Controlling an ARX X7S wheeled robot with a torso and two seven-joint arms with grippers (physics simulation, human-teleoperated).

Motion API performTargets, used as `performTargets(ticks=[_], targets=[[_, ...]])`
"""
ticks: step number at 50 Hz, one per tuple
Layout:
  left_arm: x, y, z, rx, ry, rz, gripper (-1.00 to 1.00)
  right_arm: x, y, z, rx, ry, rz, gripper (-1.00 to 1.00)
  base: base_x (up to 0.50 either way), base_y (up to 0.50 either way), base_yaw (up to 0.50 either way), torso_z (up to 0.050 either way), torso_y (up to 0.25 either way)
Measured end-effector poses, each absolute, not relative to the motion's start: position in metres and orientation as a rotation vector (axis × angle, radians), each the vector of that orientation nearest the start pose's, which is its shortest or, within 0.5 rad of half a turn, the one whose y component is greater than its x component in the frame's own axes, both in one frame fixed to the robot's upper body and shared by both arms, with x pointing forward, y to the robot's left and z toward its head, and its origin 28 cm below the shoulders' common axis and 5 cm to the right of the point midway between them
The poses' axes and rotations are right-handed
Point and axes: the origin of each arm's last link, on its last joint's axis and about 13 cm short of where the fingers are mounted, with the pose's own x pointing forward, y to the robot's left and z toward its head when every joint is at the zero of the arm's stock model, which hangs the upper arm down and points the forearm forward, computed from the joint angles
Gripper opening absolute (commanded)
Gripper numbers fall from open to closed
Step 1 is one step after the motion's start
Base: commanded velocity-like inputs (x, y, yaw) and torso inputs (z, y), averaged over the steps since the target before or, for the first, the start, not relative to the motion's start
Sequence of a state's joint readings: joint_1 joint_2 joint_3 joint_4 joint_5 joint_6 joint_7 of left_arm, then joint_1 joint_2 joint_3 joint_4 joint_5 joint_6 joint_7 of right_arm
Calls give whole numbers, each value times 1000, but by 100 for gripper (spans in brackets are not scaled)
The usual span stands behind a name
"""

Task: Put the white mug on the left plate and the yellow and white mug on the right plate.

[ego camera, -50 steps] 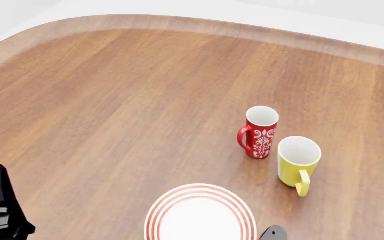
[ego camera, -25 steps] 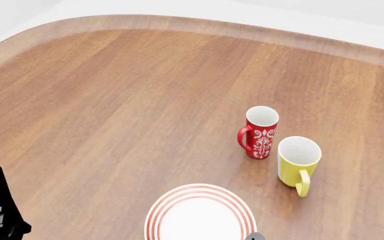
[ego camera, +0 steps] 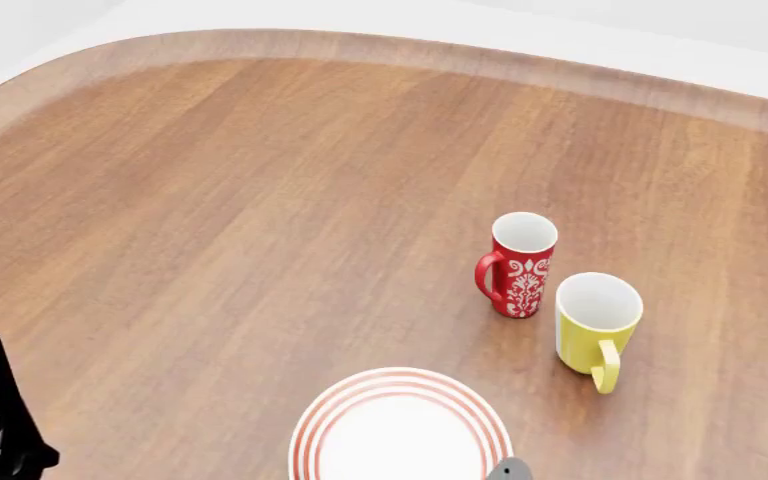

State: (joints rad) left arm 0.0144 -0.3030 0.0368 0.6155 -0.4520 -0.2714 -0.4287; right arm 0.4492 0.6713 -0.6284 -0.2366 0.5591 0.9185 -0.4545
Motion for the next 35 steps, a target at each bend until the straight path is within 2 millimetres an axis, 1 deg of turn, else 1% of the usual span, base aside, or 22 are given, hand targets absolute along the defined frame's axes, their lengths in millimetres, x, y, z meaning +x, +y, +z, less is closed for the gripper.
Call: performTargets(ticks=[24,25,35], targets=[[187,229,127,-180,-259,153,100,238,-153,60,-280,771,928,100,0,0,0,0,0],[187,229,127,-181,-259,153,100,238,-153,60,-279,772,928,-100,0,0,0,0,0],[187,230,127,-182,-260,154,100,240,-153,60,-275,765,923,-100,0,0,0,0,2]])
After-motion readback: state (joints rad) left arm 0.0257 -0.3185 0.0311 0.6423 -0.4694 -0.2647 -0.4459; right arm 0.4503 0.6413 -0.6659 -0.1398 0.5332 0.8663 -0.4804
